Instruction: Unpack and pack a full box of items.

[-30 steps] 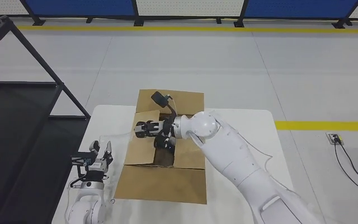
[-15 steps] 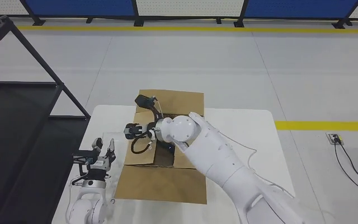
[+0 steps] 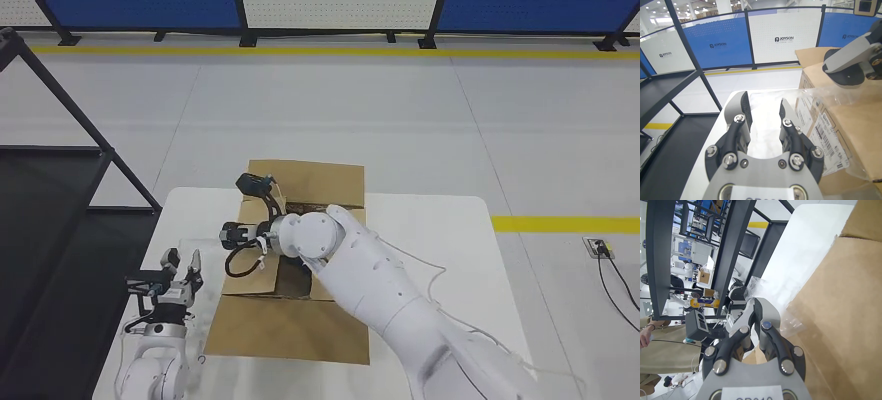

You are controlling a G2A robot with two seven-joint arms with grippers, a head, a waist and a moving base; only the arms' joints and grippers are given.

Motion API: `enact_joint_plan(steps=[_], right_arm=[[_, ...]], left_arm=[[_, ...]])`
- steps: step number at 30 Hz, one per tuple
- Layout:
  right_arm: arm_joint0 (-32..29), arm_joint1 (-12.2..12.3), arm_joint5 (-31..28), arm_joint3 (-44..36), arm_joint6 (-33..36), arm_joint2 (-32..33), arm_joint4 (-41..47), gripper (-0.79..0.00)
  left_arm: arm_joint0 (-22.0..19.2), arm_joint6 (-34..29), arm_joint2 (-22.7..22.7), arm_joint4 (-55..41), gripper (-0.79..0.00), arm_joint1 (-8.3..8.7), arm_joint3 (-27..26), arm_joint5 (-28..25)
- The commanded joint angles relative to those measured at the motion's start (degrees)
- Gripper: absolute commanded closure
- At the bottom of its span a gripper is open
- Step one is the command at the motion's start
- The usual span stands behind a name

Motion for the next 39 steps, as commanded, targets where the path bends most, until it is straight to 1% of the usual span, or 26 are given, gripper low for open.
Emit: enact_joint_plan(steps=[1, 2, 4, 6, 9, 13, 20, 26, 39], right_arm=[[0.1, -0.4, 0.4, 0.6, -0.2, -0.1, -0.6, 0.000], [0.1, -0.6, 0.2, 0.7, -1.0, -0.2, -1.0, 0.000], [-0.3, -0.8, -2.4, 1.0, -4.8, 0.0, -1.7, 0.000], [-0.4, -0.9, -3.8, 1.4, -5.4, 0.5, -1.2, 0.000], [-0.2, -1.1, -4.3, 2.0, -5.4, 1.0, -1.3, 0.000], [0.1, -1.6, -1.7, 2.8, -3.4, 1.0, -2.1, 0.000], [0.4, -2.6, 0.7, 4.0, -0.4, 0.7, -3.7, 0.000], [0.9, -3.4, 2.9, 4.9, 0.5, 0.3, -5.7, 0.000], [1.5, -4.5, 6.5, 7.1, 2.4, 1.3, -6.6, 0.000]], left_arm=[[0.1, 0.0, -0.1, 0.0, -0.379, 0.01, 0.2, 0.0], [0.1, 0.1, -0.2, 0.0, -0.379, 0.01, 0.2, 0.0], [0.1, 0.2, -0.3, -0.2, -0.376, -0.01, 0.4, 0.2], [0.2, 0.3, -0.5, -0.5, -0.376, -0.03, 0.5, 0.3], [0.2, 0.3, -0.6, -0.7, -0.376, -0.04, 0.7, 0.3], [0.2, 0.4, -0.6, -0.8, -0.376, -0.07, 0.7, 0.4], [0.3, 0.5, -0.7, -0.9, -0.376, -0.09, 0.6, 0.2], [0.4, 0.5, -0.9, -1.0, -0.382, -0.10, 0.6, 0.2], [0.9, 0.9, -1.4, -1.5, -0.388, -0.10, 0.2, -0.1]])
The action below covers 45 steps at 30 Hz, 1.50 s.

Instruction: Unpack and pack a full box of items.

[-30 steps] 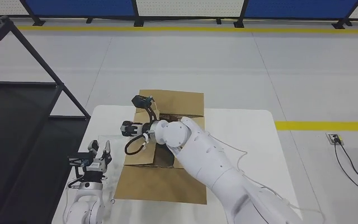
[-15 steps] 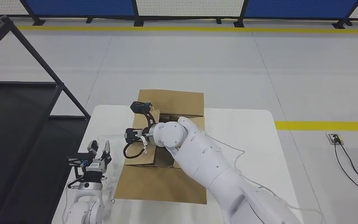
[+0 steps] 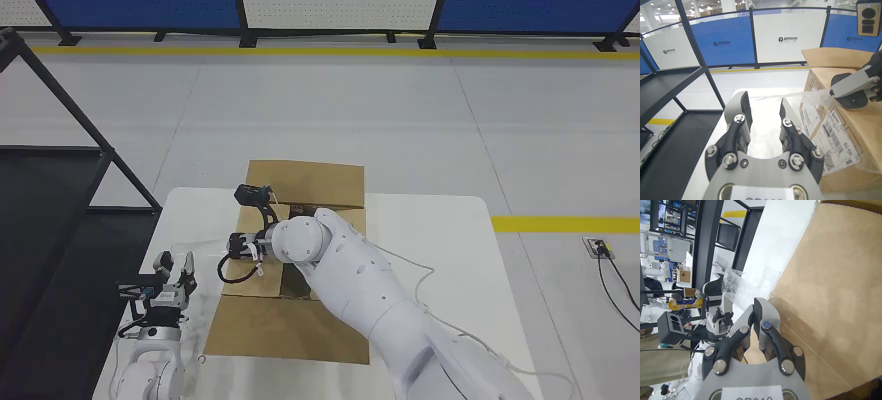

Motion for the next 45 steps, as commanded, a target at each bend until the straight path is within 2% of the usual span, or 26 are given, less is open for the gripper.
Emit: enact_joint_plan(steps=[1, 12, 16, 33, 39, 45], right_arm=[[0.1, -0.1, 0.6, 0.2, 0.4, 0.1, -0.2, 0.000], [0.1, -0.8, 1.8, 0.8, 0.3, 0.8, -1.4, 0.000], [0.1, -1.0, 2.3, 1.0, 0.0, 1.1, -1.8, 0.000], [0.3, -1.4, 2.7, 1.3, -0.6, 2.7, -2.9, 0.000], [0.3, -1.5, 1.9, 0.9, -0.8, 3.4, -3.1, 0.000], [0.6, -1.3, 0.4, 0.7, -0.6, 4.3, -2.9, 0.000]], left_arm=[[0.1, 0.0, -0.1, -0.1, -0.388, 0.00, 0.0, -0.1], [0.9, 0.5, -0.8, -0.4, -0.391, 0.04, -1.2, -0.4], [1.2, 0.5, -1.2, -0.6, -0.422, 0.07, -1.7, -0.5], [2.9, 1.2, -3.5, -1.4, -0.416, 0.24, -2.4, -0.7], [5.3, 2.1, -4.3, -1.4, -0.453, 0.27, -3.5, -0.7], [9.1, 3.5, -5.7, -2.5, -0.446, 0.23, -6.6, -0.3]])
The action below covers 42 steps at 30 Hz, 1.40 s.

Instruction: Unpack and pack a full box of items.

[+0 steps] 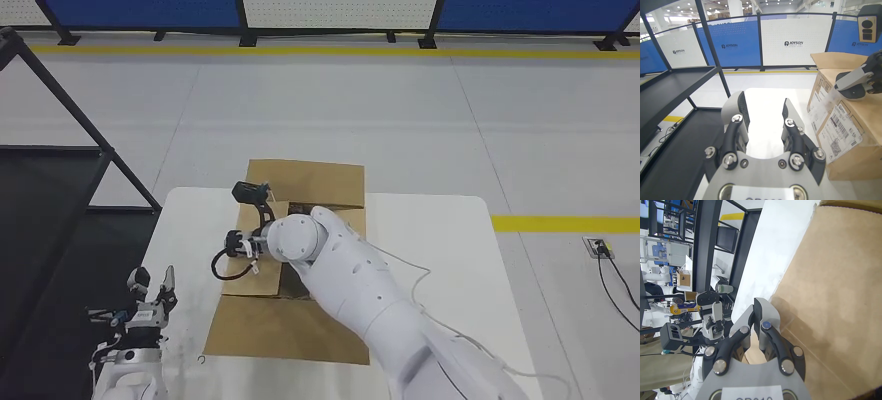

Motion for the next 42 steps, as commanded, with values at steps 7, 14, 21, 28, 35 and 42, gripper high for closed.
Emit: enact_joint_plan(steps=[7, 14, 21, 28, 35, 42], right_arm=[[0.8, 0.9, -2.3, -0.2, 0.3, 2.0, 0.9, 0.000], [3.2, 2.9, -4.8, 0.6, -1.0, 4.9, 2.2, 0.000], [7.7, 8.0, -12.4, 6.8, -0.4, 10.6, 7.6, -0.277], [11.0, 13.4, -19.4, 13.3, -1.0, 13.7, 11.3, -0.785], [11.0, 15.1, -20.1, 13.3, 0.3, 14.1, 11.7, -0.785], [9.7, 15.5, -19.6, 11.9, -1.6, 14.4, 12.2, -0.785]], left_arm=[[2.6, 0.7, -0.8, -1.5, -0.443, -0.20, -2.9, 1.0], [3.9, 1.3, -0.1, -1.0, -0.477, -0.32, -5.0, 0.0], [10.2, 1.7, -4.3, -1.5, -0.785, 0.91, -9.3, -17.7], [16.4, -1.8, -10.8, -1.1, -0.785, 2.39, -12.6, -33.5], [19.8, -5.6, -13.4, -0.3, -0.785, 3.27, -15.7, -41.8], [19.8, -8.8, -12.9, 2.2, -0.785, 3.81, -17.0, -43.9]])
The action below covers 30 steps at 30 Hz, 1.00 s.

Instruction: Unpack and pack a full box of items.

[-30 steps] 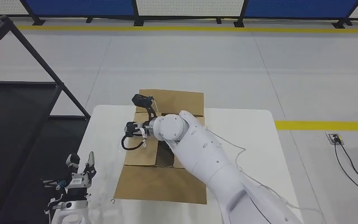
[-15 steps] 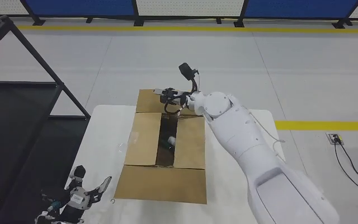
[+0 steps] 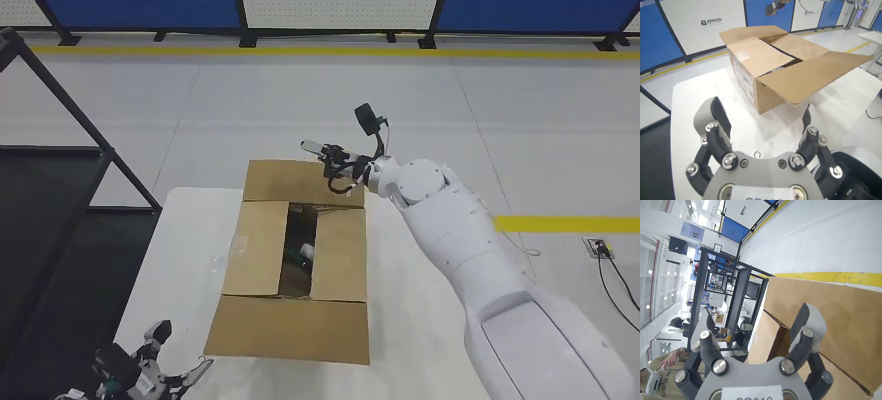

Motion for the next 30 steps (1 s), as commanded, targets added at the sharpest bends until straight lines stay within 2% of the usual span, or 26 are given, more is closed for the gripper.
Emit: enact_joint_plan(steps=[1, 6, 10, 17, 21, 27, 30], right_arm=[[-0.9, 0.6, 0.3, -1.0, -2.8, 0.6, 1.0, -0.785], [-0.9, 3.5, 0.9, 0.0, -6.7, 2.1, 3.1, -0.785], [-0.9, 5.6, 4.4, 0.3, -8.7, 2.0, 2.2, -0.785], [-3.4, 7.9, 12.9, -3.6, -6.9, 1.6, -0.3, -0.785], [-5.2, 8.8, 15.5, -6.1, -4.8, 1.1, -2.3, -0.785], [-7.6, 9.5, 16.8, -9.3, -1.5, 1.4, -2.9, -0.785], [-8.6, 9.6, 15.5, -10.6, 0.5, 1.9, -2.0, -0.785]], left_arm=[[-0.4, -0.7, -0.2, 0.2, -0.785, 0.14, 0.0, 0.2], [-1.5, -0.8, 1.4, -0.2, -0.785, 0.14, -0.1, 2.6], [-3.2, -0.6, 3.3, 1.2, -0.785, 0.09, -0.2, 6.1], [-5.9, 0.5, 5.3, -0.7, -0.785, -0.09, -0.7, 11.2], [-8.6, 0.0, 7.1, -2.0, -0.785, -0.28, -0.5, 15.1], [-13.4, -2.1, 10.1, -3.5, -0.785, -0.63, 0.5, 21.4], [-15.5, -3.0, 11.7, -3.8, -0.785, -0.81, 1.4, 24.1]])
